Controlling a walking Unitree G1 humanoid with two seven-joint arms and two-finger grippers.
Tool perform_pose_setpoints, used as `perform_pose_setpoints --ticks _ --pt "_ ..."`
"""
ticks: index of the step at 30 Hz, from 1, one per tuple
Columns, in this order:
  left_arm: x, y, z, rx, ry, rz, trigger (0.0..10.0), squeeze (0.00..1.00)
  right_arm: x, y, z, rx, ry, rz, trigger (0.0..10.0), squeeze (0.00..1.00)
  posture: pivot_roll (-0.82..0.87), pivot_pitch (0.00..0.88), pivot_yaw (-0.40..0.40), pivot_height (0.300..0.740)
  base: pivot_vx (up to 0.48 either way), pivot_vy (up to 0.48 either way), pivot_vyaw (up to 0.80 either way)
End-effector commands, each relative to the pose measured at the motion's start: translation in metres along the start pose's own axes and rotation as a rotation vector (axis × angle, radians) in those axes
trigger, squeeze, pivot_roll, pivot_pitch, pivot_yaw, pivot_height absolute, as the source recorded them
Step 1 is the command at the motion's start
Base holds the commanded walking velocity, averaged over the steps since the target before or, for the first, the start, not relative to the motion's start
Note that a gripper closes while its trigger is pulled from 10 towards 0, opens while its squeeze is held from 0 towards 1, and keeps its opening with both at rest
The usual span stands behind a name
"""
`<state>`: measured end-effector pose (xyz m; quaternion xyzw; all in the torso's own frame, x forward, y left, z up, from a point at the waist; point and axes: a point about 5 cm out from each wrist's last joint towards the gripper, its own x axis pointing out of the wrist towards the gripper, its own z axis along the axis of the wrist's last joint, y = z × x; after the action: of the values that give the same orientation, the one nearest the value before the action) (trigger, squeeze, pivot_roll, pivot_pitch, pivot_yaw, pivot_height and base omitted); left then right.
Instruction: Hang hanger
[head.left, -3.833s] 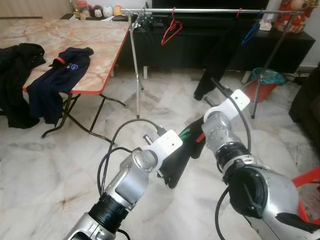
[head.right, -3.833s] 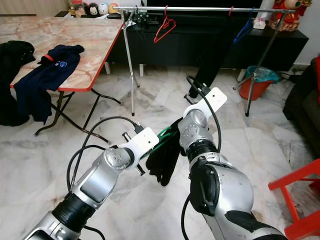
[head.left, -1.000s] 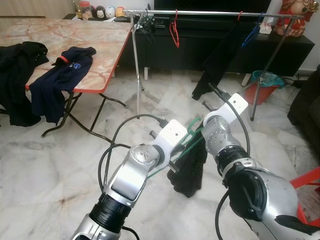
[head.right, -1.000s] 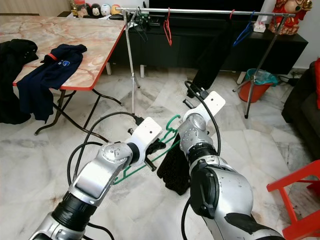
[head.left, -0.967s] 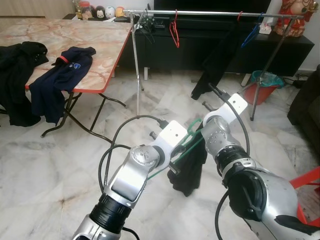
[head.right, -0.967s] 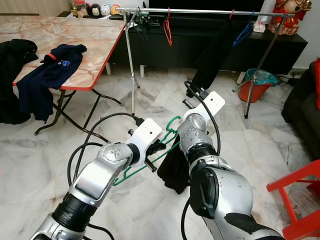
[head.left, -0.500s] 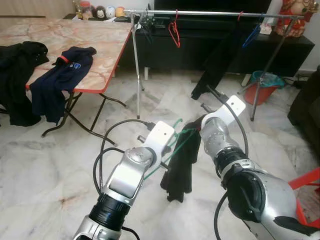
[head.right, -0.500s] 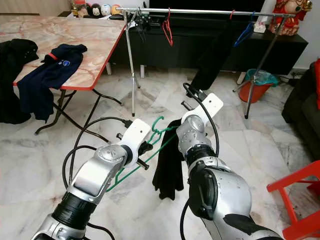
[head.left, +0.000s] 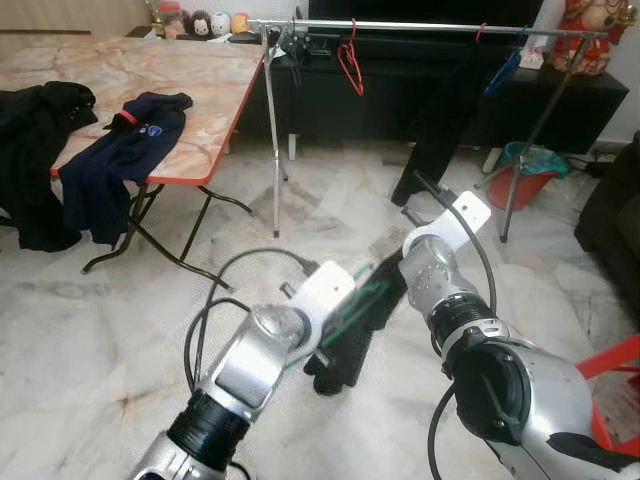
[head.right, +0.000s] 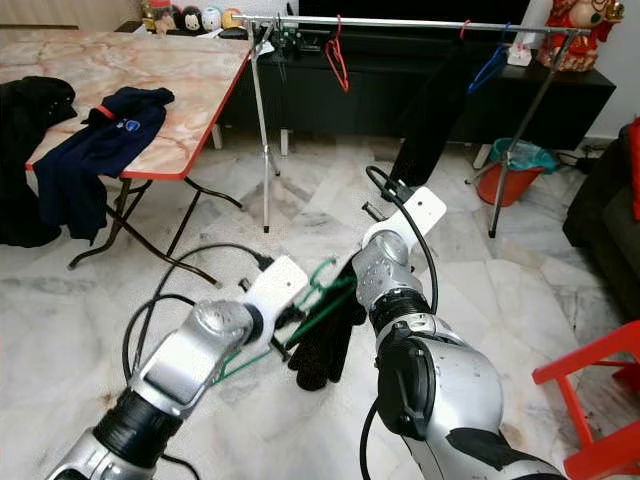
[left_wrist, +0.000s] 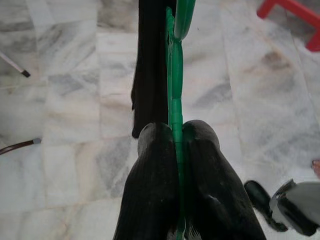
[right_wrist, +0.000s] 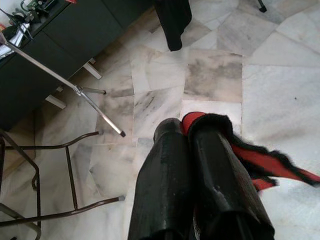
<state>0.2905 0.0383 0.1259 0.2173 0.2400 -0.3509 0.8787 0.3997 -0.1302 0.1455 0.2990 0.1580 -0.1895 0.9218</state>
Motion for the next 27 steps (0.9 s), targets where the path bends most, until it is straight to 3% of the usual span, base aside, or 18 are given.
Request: perform_pose_setpoints --ticks 1,17,27 --pt "0.0 -0.001 0.002 0.014 0.005 0.004 10.0 0.0 -0.001 0.009 0.008 0.017 -0.009 0.025 10.0 0.0 0.18 0.0 -0.071 0.74 0.0 0.0 0.0" --pt "0.008 -0.009 0.005 0.067 0.006 -0.03 10.0 0.0 -0.005 0.023 0.013 0.036 -0.011 0.063 10.0 0.0 0.18 0.0 -0.071 0.74 0.0 0.0 0.0" --pt "0.009 -0.015 0.011 0.084 -0.024 -0.065 10.0 0.0 -0.005 0.022 0.01 0.033 -0.001 0.061 10.0 0.0 0.18 0.0 -0.073 0.74 0.0 0.0 0.0"
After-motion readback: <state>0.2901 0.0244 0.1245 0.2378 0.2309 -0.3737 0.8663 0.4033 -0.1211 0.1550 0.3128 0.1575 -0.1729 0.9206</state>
